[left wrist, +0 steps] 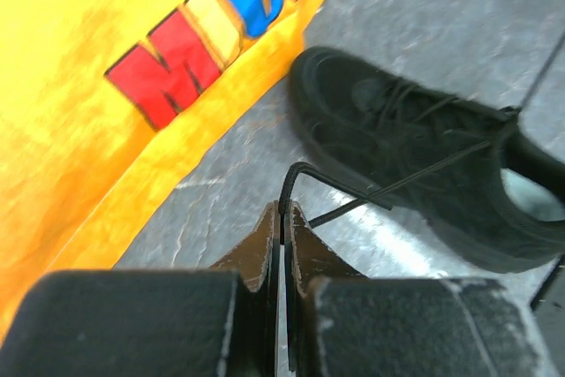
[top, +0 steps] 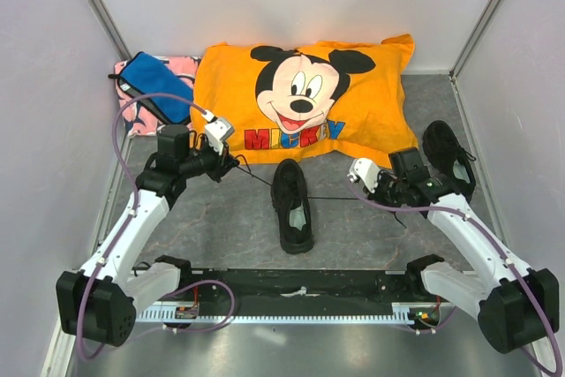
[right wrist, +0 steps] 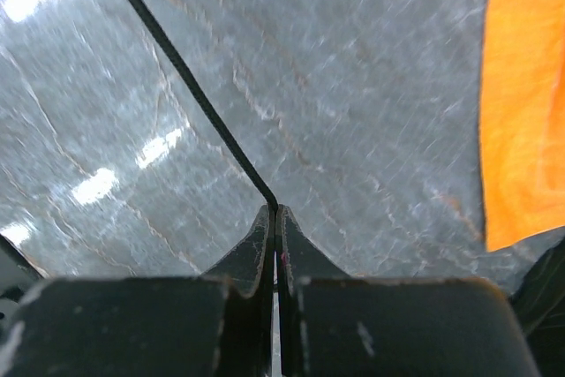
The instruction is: Tie the shoes
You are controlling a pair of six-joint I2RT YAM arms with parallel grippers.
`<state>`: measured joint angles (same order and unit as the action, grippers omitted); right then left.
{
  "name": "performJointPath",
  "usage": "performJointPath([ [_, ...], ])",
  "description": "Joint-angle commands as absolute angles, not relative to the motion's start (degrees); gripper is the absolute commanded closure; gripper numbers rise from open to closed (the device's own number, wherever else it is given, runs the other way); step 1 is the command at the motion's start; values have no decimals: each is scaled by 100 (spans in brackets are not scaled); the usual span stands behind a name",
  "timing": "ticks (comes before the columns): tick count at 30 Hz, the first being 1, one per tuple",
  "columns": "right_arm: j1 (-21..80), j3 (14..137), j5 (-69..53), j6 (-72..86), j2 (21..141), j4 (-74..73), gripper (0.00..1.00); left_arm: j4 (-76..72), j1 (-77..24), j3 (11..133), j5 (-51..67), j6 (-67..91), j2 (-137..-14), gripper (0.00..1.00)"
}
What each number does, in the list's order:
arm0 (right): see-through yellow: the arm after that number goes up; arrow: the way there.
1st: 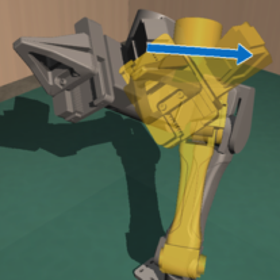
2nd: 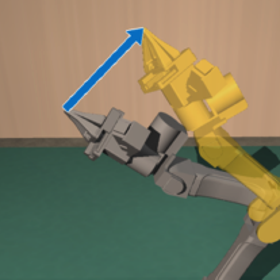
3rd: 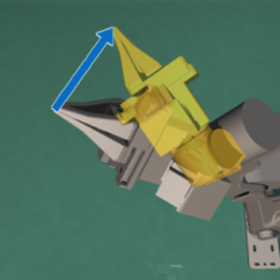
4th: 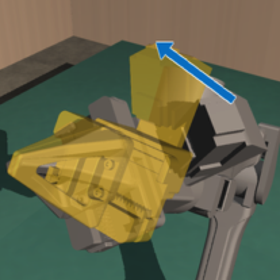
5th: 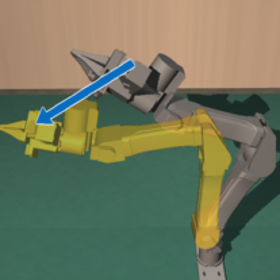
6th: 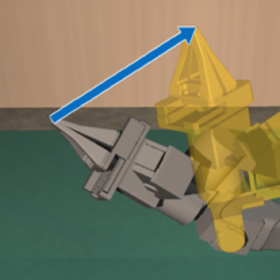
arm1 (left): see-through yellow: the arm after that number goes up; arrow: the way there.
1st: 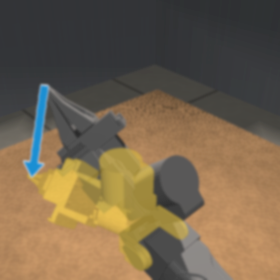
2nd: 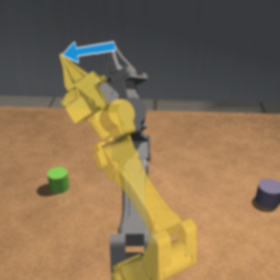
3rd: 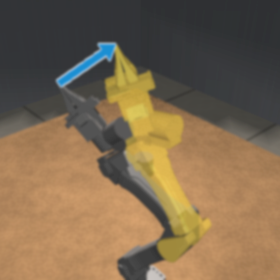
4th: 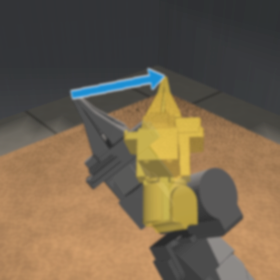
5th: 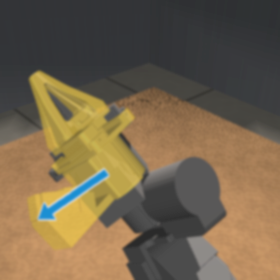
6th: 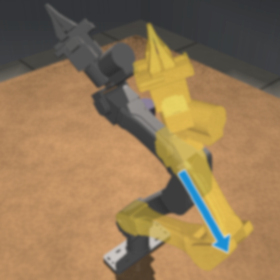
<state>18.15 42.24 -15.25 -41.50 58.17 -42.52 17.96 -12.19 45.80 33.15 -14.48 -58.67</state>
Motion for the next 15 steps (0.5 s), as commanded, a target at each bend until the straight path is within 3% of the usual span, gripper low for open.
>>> performJointPath([
  [1, 1767, 3956, -1169, -4508, 5844, -4219, 100, 1863, -1134, 4439, 2228, -1871, -6073, 98],
  [6, 1749, 3788, -1282, -4710, 5932, -4113, 100, 1731, -581, 4333, 1722, -2196, -6336, 98],
  [12, 1924, 4138, -2240, -4439, 6520, -4025, 100, 2223, -702, 4473, 3504, -2057, -6827, 98],
  [15, 2074, 4350, -2618, -4360, 6907, -4017, 100, 2381, -1036, 4526, 3787, -2013, -7161, 98],
])
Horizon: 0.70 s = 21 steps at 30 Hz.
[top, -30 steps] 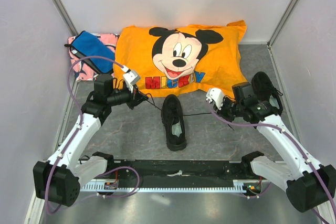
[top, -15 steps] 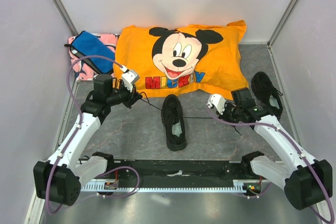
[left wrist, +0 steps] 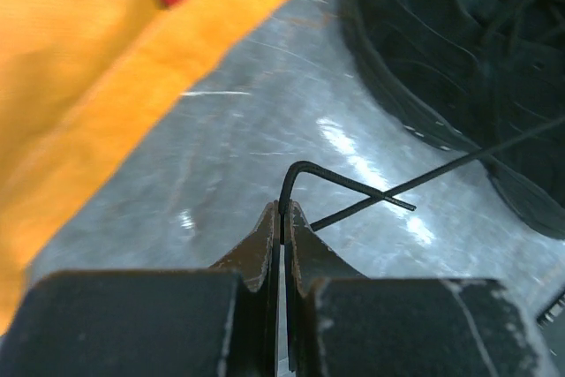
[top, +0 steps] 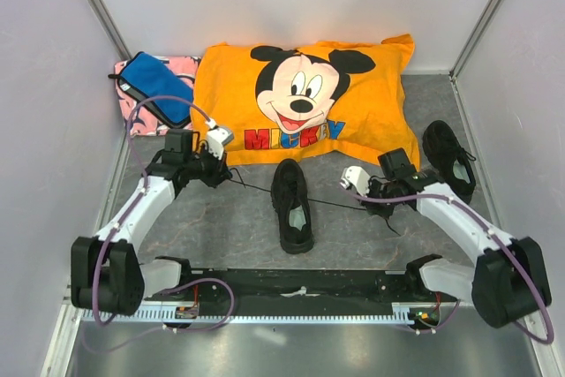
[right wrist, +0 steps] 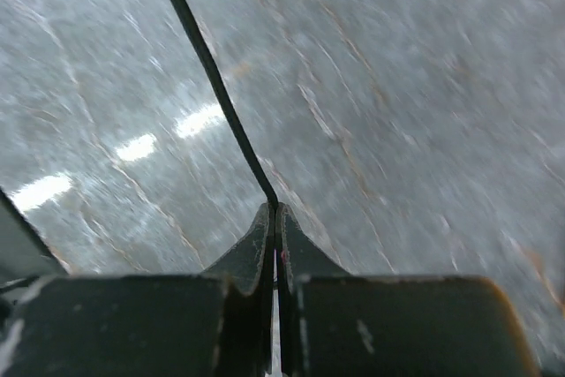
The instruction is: Tie the shoes
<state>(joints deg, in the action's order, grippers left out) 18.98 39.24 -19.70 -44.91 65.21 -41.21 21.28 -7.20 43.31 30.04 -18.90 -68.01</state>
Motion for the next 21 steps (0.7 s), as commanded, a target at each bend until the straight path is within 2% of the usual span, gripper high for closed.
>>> performJointPath([
  [1, 2179, 4385, -2654, -4316, 6987, -3982, 100, 2373, -1133, 4518, 3805, -1995, -7224, 99],
  [8, 3513, 4535, -2777, -3657, 7680, -3244, 100, 2093, -2037, 4658, 3788, -1653, -8164, 98],
  [16, 4296, 4720, -2857, -3130, 8208, -2716, 100, 1636, -2584, 5351, 3551, -1354, -9289, 98],
  [21, 4508, 4720, -2812, -2848, 8323, -2365, 100, 1372, -2610, 5423, 3551, -1012, -9413, 98],
])
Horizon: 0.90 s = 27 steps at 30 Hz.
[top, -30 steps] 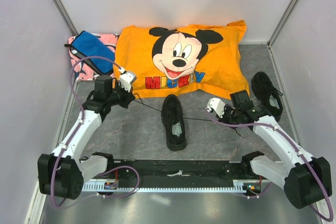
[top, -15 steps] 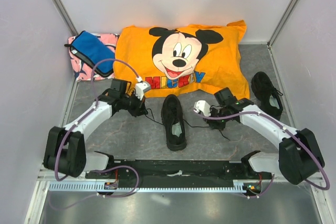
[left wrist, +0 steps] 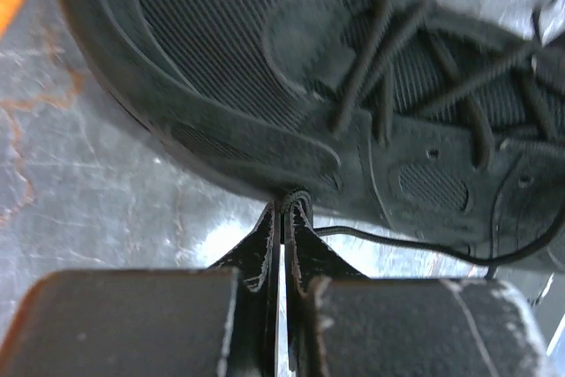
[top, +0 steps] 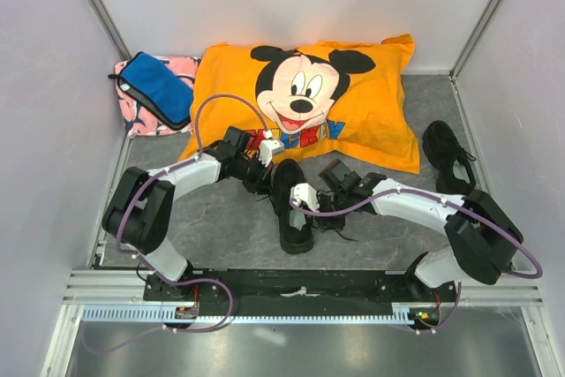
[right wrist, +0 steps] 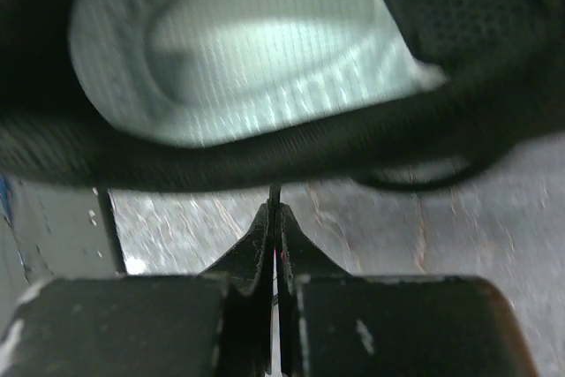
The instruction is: Tie the shoes
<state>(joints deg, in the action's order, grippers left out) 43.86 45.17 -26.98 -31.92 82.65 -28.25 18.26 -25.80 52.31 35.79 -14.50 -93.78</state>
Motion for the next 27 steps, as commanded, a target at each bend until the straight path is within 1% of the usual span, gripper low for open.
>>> performJointPath([
  [1, 4517, 4702, -2830, -2795, 8323, -2329, 100, 1310, -2610, 5397, 3594, -976, -9404, 98],
  [6, 4754, 4623, -2804, -2532, 8288, -2118, 100, 1099, -2628, 5291, 3700, -783, -9448, 98],
  [16, 4948, 4676, -2760, -2364, 8332, -1987, 100, 1011, -2707, 5484, 3990, -650, -9659, 98],
  [20, 4957, 4746, -2541, -2382, 8315, -2117, 100, 1116, -2690, 5493, 3876, -598, -9510, 98],
  [23, 4747, 4693, -2285, -2496, 7999, -2407, 100, 1274, -2409, 5362, 3823, -580, -9037, 98],
  [25, 4317, 4693, -2294, -2592, 7657, -2653, 100, 1475, -2103, 5256, 3823, -694, -8729, 99],
  [27, 3818, 4720, -2294, -2847, 7280, -3066, 100, 1573, -1952, 5099, 3815, -895, -8123, 98],
])
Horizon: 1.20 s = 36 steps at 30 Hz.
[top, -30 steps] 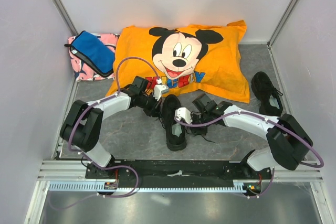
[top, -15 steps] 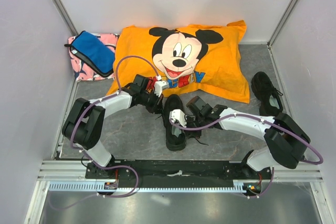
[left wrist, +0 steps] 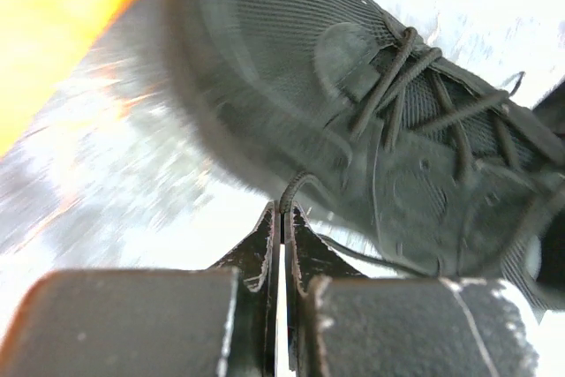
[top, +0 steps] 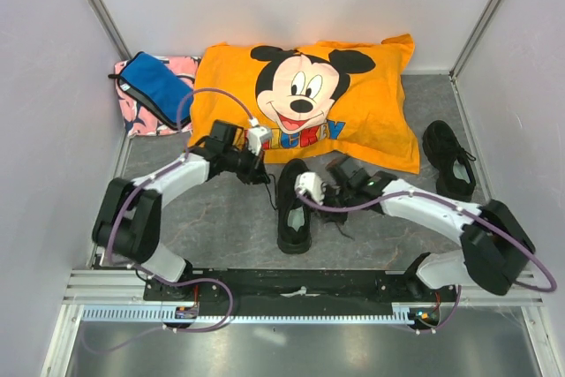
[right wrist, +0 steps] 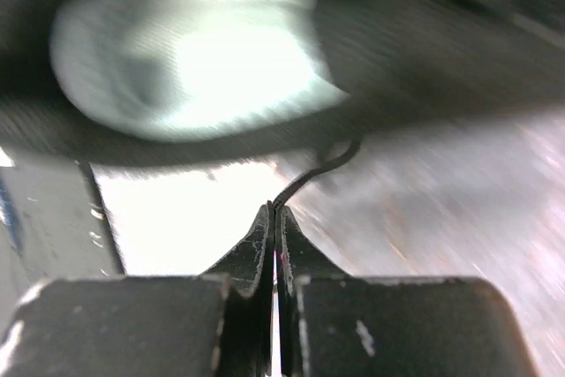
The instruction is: Tie the shoes
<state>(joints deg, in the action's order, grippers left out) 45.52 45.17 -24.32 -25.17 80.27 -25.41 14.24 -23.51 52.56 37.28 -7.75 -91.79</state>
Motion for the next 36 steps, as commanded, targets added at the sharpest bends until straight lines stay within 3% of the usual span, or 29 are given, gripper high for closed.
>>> performJointPath([
  [1, 3649, 4746, -2277, -2917, 7156, -3207, 100, 1617, -1829, 5037, 3797, -940, -7895, 98],
  [13, 2294, 4667, -1424, -3656, 6047, -4078, 100, 2259, -704, 4658, 3649, -1055, -5802, 98],
  [27, 2013, 4061, -888, -4244, 6433, -3595, 100, 2479, -202, 4378, 2523, -1380, -5959, 98],
  [36, 1205, 3709, -861, -4860, 6495, -3481, 100, 2286, -106, 4087, 2321, -1547, -6135, 98],
])
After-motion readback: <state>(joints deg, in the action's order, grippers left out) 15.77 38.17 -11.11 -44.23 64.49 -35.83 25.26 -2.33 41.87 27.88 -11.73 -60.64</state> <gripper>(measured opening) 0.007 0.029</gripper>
